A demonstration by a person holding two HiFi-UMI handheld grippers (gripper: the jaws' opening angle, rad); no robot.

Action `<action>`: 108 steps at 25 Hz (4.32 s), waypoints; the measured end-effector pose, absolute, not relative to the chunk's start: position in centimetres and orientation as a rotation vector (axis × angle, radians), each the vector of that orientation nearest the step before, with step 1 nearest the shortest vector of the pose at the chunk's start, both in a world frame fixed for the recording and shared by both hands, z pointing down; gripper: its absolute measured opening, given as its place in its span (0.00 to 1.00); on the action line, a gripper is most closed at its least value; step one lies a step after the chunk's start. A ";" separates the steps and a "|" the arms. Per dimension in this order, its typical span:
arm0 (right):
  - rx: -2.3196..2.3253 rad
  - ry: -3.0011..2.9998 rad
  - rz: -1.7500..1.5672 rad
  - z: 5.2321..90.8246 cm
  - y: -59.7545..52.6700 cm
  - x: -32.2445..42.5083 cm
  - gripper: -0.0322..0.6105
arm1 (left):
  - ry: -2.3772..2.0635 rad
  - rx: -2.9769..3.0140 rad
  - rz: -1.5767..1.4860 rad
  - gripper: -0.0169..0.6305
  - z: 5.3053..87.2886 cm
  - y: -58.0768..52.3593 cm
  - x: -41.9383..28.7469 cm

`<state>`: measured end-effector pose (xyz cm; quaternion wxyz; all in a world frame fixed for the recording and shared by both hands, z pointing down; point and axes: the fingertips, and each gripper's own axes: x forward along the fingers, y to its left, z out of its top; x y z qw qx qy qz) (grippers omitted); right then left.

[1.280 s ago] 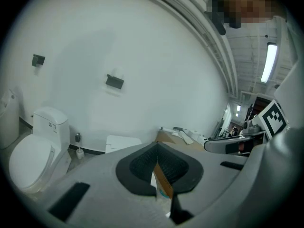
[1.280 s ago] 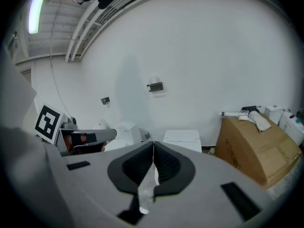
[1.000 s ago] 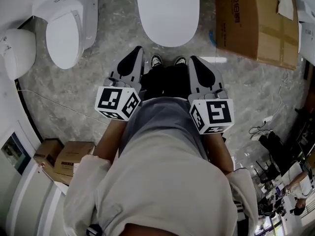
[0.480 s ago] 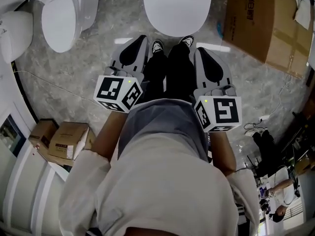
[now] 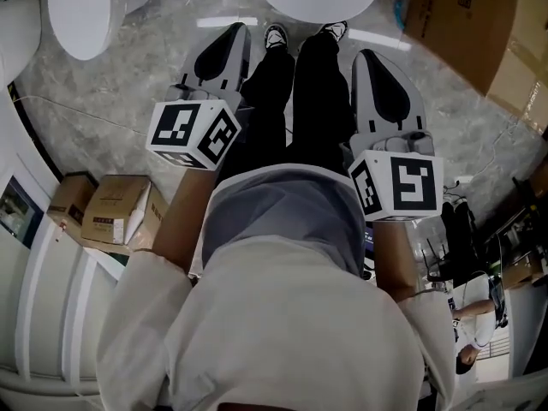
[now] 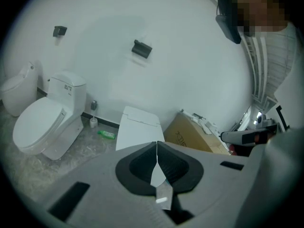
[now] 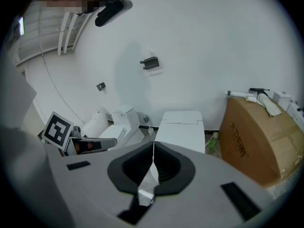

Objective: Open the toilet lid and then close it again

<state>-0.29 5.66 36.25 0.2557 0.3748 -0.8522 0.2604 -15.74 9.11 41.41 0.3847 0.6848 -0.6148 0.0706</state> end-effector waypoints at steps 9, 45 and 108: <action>1.030 -2.252 0.788 41.8 4.3 1.7 0.07 | -1.563 1.666 0.205 0.04 49.2 8.5 -14.4; 0.894 -2.162 0.900 53.5 3.1 0.8 0.07 | -1.455 1.148 -0.221 0.54 76.6 5.9 -15.4; 0.957 -2.210 0.896 47.8 1.9 1.7 0.07 | -1.314 1.289 -0.171 0.41 68.2 5.8 -12.1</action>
